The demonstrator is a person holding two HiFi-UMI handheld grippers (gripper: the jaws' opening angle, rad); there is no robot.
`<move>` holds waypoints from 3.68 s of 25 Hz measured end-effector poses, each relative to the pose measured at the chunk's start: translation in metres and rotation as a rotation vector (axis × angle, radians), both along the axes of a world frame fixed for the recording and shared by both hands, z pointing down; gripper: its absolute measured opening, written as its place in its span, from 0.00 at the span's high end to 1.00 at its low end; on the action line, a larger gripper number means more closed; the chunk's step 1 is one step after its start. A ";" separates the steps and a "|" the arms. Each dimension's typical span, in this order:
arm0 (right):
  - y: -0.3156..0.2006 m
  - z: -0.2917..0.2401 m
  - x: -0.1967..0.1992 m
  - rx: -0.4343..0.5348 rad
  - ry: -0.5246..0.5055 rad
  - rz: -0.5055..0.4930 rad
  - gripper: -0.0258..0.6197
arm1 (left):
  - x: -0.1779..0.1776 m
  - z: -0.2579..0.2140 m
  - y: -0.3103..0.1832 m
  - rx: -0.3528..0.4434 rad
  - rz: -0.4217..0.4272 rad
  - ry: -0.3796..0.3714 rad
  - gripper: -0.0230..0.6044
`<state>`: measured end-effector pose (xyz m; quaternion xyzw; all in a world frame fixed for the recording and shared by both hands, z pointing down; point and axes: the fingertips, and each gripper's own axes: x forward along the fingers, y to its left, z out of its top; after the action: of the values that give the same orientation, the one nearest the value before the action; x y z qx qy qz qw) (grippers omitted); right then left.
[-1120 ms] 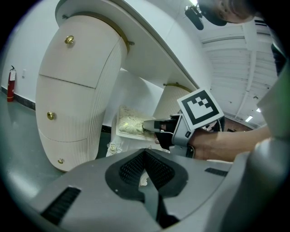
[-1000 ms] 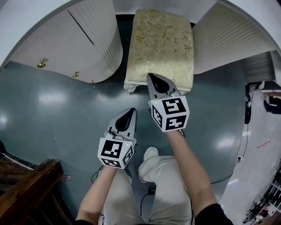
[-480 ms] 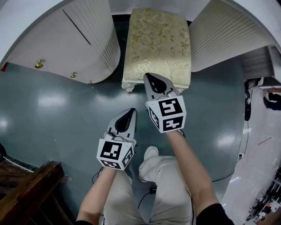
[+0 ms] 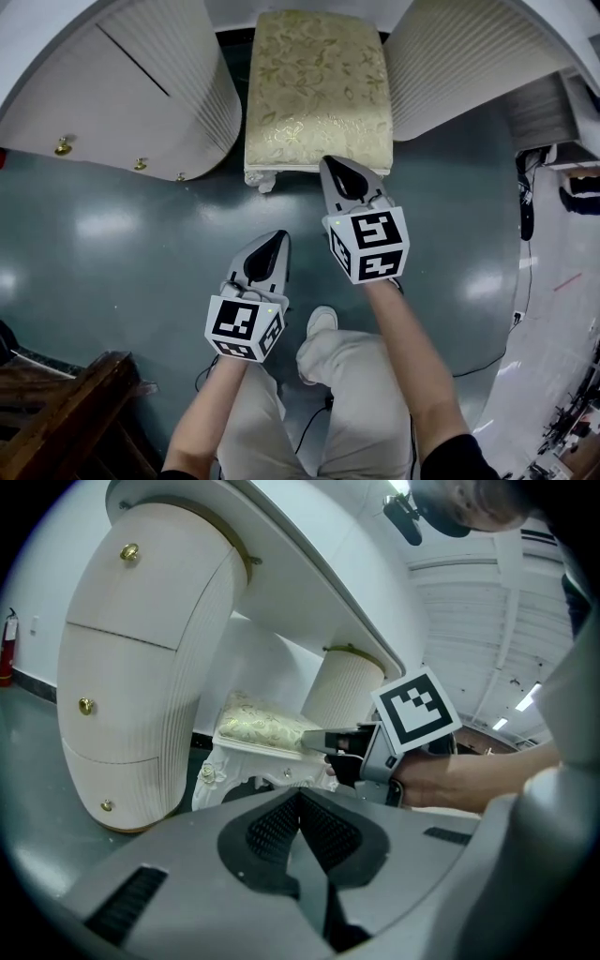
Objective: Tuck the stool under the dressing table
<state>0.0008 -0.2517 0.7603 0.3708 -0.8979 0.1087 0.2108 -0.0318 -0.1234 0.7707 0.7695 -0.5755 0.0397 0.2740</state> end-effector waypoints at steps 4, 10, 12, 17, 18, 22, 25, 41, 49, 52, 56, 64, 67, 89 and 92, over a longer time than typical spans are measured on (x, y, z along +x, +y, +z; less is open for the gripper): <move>-0.003 0.004 0.024 -0.011 0.005 0.059 0.94 | 0.009 -0.002 0.000 -0.001 0.021 -0.003 0.95; -0.006 0.009 0.048 -0.025 -0.003 0.126 0.94 | 0.018 -0.004 0.001 -0.004 0.046 -0.005 0.95; -0.007 0.009 0.049 -0.017 -0.008 0.139 0.94 | 0.019 -0.004 0.000 -0.003 0.046 -0.002 0.95; -0.011 0.011 0.049 -0.003 -0.002 0.152 0.94 | 0.023 0.000 -0.004 -0.006 0.045 0.000 0.95; -0.012 0.011 0.048 0.002 0.003 0.148 0.94 | 0.024 0.000 -0.005 -0.004 0.049 -0.015 0.95; -0.016 0.014 0.047 0.011 0.012 0.136 0.94 | 0.025 0.002 -0.007 0.000 0.046 -0.021 0.95; -0.019 0.018 0.046 0.001 0.007 0.135 0.94 | 0.019 0.006 -0.005 -0.002 0.025 -0.019 0.95; -0.013 -0.001 0.053 0.011 -0.031 0.119 0.94 | 0.025 -0.004 0.033 0.024 -0.025 -0.037 0.95; 0.009 -0.009 0.056 -0.063 -0.009 0.088 0.94 | 0.023 -0.039 0.042 0.034 -0.028 -0.063 0.95; 0.029 -0.038 0.058 -0.063 -0.018 0.079 0.94 | 0.022 -0.071 0.051 0.039 -0.014 -0.081 0.95; 0.055 -0.089 0.060 -0.060 -0.035 0.074 0.94 | 0.020 -0.123 0.059 0.053 -0.003 -0.091 0.95; 0.123 -0.210 0.079 -0.103 -0.096 0.104 0.94 | 0.023 -0.255 0.092 0.070 0.015 -0.086 0.95; 0.143 -0.262 0.081 -0.103 -0.122 0.110 0.94 | 0.023 -0.305 0.101 0.077 0.019 -0.087 0.95; 0.300 -0.517 0.099 -0.071 -0.219 0.116 0.94 | 0.054 -0.544 0.207 0.133 0.094 -0.075 0.95; 0.332 -0.535 0.085 -0.057 -0.218 0.101 0.94 | 0.043 -0.568 0.231 0.163 0.094 -0.071 0.95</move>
<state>0.0855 0.0800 0.2254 0.3954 -0.8923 0.1842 0.1168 0.0111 0.1072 0.2030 0.8135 -0.5495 0.0325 0.1877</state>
